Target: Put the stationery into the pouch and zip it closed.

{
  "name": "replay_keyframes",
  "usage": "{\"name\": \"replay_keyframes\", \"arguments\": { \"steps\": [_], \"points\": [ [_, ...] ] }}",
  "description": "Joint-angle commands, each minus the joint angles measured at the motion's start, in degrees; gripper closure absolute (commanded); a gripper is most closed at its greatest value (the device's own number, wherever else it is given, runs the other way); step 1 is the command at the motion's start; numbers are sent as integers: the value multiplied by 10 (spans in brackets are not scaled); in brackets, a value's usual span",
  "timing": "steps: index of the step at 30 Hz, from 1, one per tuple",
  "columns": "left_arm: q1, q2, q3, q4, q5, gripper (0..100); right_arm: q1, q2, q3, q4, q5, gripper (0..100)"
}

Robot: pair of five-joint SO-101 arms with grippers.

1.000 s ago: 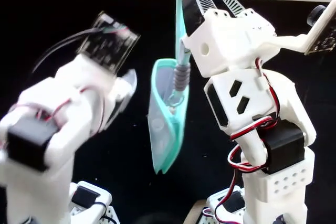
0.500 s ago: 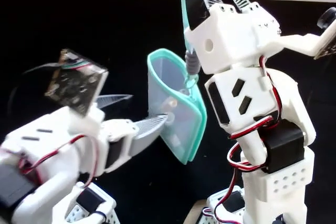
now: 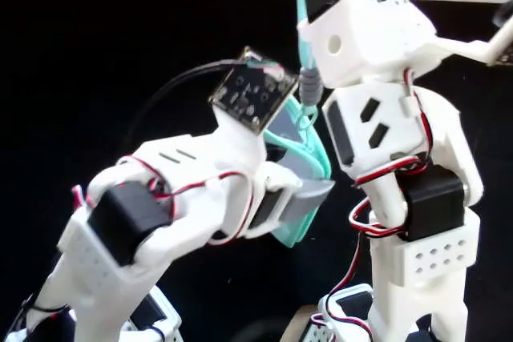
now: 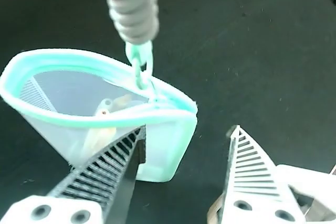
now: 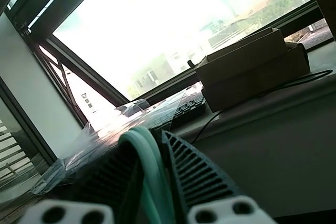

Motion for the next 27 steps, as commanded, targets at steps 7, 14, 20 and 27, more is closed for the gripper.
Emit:
{"name": "replay_keyframes", "arguments": {
  "steps": [7, 14, 20, 27],
  "points": [
    [27, 15, -25, -40, 11, 738, 6, 0, -20, -14, -8, 991],
    [27, 15, -143, 64, -75, 800, 7, 0, -20, -13, -8, 991],
    [35, 17, -156, 82, -149, 966, 18, 0, -21, -15, -9, 991],
    [143, 21, -93, -3, -152, 993, 19, 1, -46, -15, -9, 991]
  ]
}}
